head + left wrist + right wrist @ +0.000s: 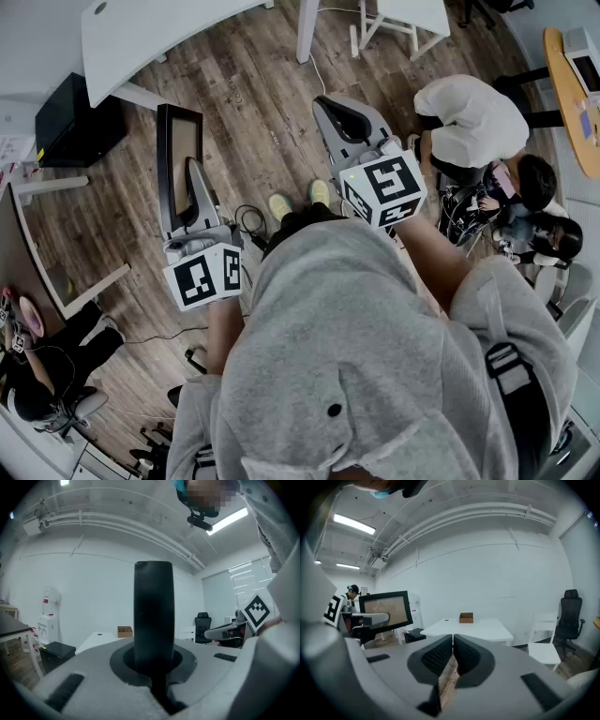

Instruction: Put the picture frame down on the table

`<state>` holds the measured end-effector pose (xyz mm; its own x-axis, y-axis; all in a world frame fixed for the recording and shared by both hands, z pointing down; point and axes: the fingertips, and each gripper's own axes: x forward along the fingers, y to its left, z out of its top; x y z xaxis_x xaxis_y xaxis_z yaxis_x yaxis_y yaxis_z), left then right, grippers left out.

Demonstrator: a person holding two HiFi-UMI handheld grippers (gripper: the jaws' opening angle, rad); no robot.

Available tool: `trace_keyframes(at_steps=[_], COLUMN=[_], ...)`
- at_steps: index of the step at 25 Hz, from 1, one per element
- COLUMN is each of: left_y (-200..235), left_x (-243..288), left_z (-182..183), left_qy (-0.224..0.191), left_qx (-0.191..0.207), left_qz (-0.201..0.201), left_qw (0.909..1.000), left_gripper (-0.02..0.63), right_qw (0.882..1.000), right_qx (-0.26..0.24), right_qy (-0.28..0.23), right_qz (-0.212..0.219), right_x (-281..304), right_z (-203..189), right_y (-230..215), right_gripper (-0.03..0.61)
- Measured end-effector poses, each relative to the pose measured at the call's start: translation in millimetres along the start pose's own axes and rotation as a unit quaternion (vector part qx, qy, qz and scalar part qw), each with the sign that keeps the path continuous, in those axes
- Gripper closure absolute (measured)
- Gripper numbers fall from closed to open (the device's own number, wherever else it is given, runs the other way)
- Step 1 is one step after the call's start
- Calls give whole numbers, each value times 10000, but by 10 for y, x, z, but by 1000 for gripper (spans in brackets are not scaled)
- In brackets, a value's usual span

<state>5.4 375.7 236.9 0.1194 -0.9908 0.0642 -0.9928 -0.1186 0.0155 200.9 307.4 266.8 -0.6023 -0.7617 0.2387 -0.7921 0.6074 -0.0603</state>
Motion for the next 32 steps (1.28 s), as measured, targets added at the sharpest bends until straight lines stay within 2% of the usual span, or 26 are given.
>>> trace_keyframes(at_steps=[7, 14, 32], left_y=[146, 146, 513], left_x=[109, 131, -60], left_z=[62, 149, 127], left_qy=[-119, -225, -376], left_qx=[274, 330, 218], left_qz=[168, 85, -98], left_qw=[9994, 9992, 9990], left_gripper=[587, 587, 588], right_qw=[9997, 9998, 9993], right_qx=[-239, -119, -284], right_qy=[-69, -117, -128], right_qz=[-43, -144, -219], right_x=[131, 136, 237], right_z=[122, 201, 225], right_y=[-121, -134, 373], right_gripper=[549, 549, 549])
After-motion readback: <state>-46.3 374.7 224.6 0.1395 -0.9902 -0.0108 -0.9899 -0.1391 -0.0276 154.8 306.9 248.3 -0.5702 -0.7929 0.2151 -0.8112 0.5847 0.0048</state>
